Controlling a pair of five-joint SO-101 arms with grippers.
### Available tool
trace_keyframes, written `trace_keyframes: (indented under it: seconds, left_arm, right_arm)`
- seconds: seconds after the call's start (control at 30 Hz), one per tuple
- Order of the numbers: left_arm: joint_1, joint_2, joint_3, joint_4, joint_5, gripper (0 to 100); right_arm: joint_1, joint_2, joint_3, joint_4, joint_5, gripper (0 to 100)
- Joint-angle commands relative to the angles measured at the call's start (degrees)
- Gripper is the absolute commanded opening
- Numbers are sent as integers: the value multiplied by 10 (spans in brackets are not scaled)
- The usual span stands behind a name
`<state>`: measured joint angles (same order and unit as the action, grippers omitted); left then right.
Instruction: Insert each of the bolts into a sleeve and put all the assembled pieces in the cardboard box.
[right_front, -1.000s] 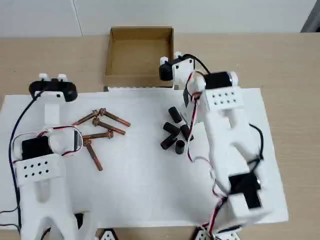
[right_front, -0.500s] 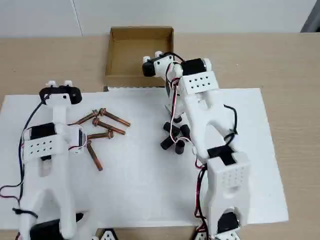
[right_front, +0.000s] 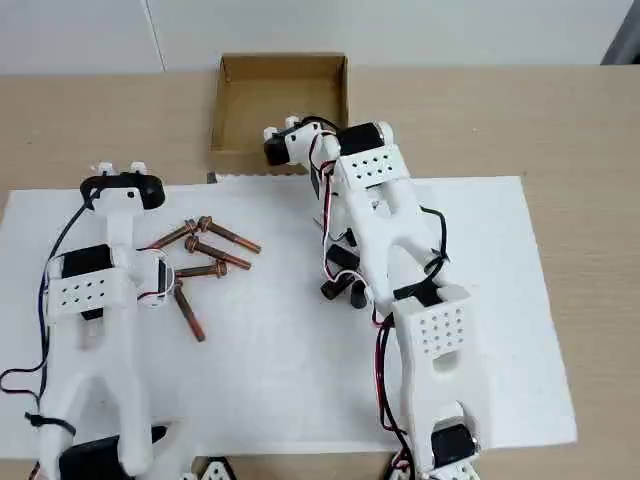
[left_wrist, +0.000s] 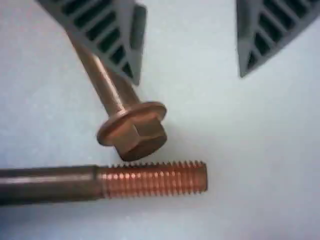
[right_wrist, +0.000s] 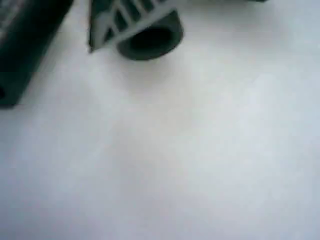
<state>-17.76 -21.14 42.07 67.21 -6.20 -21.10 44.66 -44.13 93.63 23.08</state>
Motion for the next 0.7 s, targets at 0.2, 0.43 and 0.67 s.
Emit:
trace_keyframes:
  seconds: [0.2, 0.43, 0.67]
  left_arm:
    - [2, 0, -26, -10, 1, 123]
    - [2, 0, -24, -11, 1, 123]
    - [2, 0, -24, -11, 3, 123]
  right_arm:
    - [14, 64, -89, 0, 5, 139]
    - [16, 80, -89, 0, 5, 4]
    - [16, 79, -88, 9, 5, 6]
